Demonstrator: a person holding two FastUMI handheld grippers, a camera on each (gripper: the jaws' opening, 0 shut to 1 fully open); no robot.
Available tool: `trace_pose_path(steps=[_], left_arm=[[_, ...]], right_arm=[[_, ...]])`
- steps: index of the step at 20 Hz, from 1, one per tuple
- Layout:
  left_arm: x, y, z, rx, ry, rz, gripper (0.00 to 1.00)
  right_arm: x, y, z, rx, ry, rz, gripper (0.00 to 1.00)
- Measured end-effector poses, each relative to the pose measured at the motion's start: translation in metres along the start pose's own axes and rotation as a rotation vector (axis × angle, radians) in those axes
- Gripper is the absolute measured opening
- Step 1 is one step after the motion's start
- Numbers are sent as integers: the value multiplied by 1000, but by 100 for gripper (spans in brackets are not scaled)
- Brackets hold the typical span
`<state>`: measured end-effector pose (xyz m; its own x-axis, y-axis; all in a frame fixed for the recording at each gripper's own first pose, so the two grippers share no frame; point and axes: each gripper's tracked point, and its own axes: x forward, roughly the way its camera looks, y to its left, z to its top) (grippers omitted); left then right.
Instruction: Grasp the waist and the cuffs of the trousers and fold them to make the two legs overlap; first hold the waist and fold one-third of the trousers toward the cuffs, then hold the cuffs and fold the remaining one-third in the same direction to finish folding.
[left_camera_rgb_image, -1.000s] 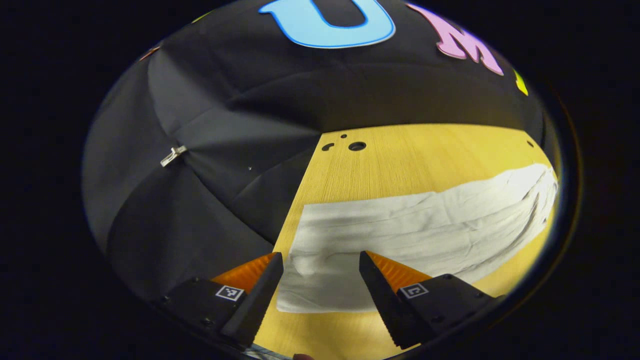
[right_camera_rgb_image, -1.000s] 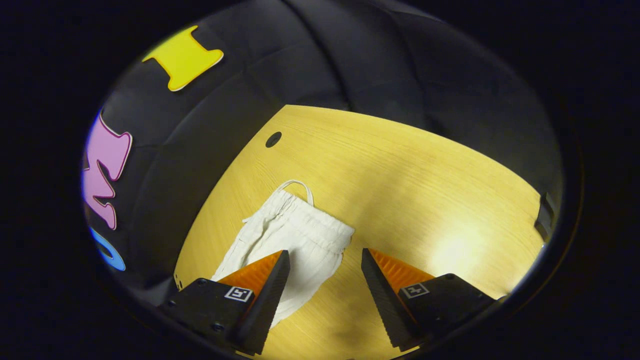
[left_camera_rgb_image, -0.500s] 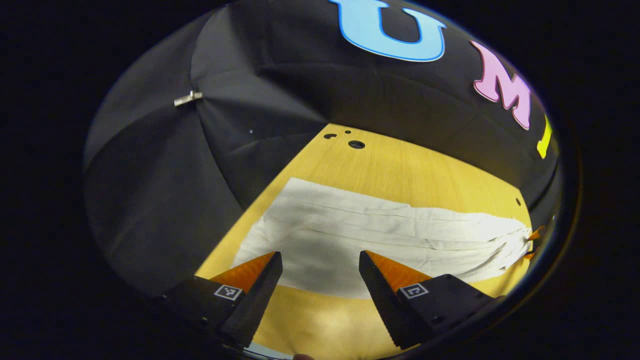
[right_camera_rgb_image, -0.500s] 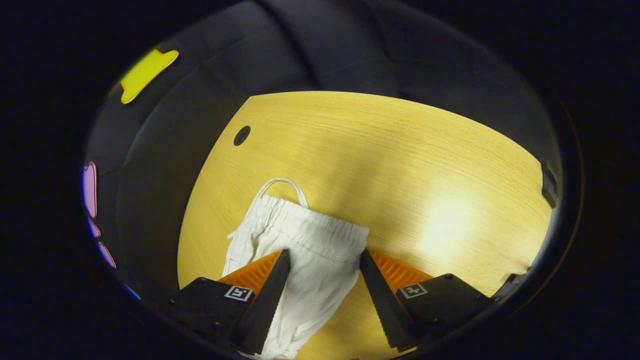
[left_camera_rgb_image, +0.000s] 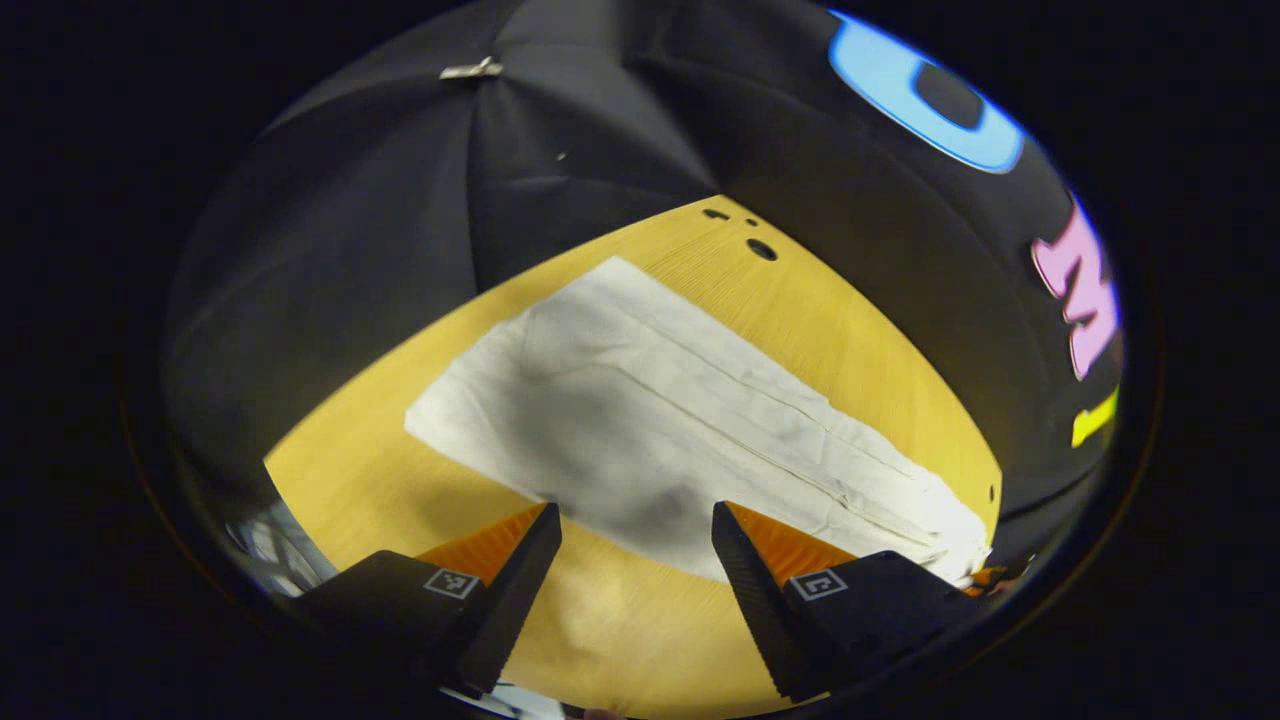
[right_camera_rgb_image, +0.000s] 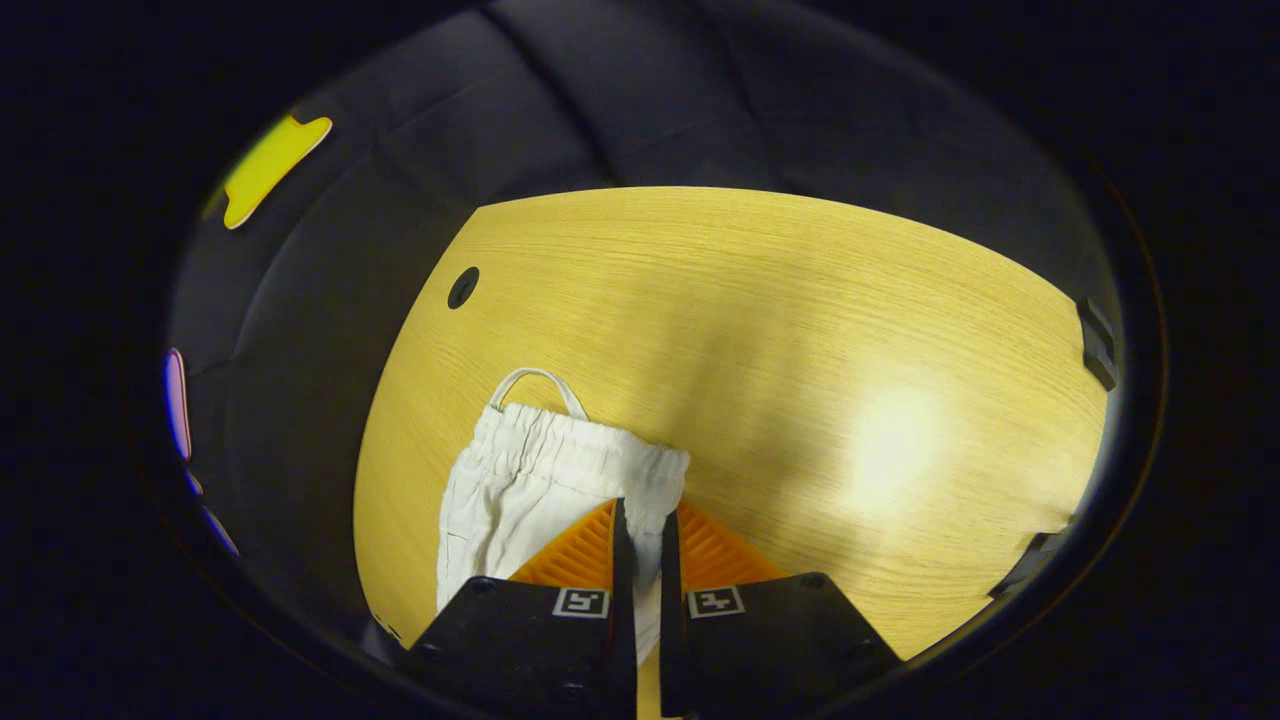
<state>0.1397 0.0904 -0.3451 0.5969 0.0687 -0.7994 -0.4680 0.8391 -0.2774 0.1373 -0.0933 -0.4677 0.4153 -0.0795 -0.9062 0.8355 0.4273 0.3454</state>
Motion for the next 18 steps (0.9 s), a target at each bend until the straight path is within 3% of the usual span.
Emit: trace_pose_path(steps=[3, 4, 5, 6, 11, 12, 13, 14, 16, 17, 18], left_arm=[[9, -2, 0, -175, 23, -34, 96], [14, -1, 2, -202, 16, -32, 92], [19, 3, 5, -211, 11, -17, 92], [23, 5, 8, -219, 6, -9, 100], [45, -5, 37, -304, -24, -4, 92], [48, -7, 42, -313, -23, -2, 95], [53, -6, 46, -321, -17, 23, 89], [59, -5, 50, -328, -10, 56, 90], [69, 1, 51, -325, 17, 145, 75], [69, 0, 56, -311, 18, 164, 62], [77, -2, 57, -297, 24, 169, 57]], right_arm=[[0, 0, 0, 10, 9, 11, 14], [0, 0, 0, 8, 8, 14, 14], [1, 0, 0, 9, 6, 16, 14], [1, 0, 0, 11, 6, 17, 14], [0, 0, 1, 13, 8, 22, 14], [1, 0, 2, 14, 6, 23, 14], [0, 0, 2, 13, 1, 22, 14], [0, 0, 2, 11, -1, 22, 14], [1, 0, 1, 10, 0, 24, 14], [1, 0, 1, 13, 2, 26, 14], [1, 0, 1, 17, 6, 29, 14]])
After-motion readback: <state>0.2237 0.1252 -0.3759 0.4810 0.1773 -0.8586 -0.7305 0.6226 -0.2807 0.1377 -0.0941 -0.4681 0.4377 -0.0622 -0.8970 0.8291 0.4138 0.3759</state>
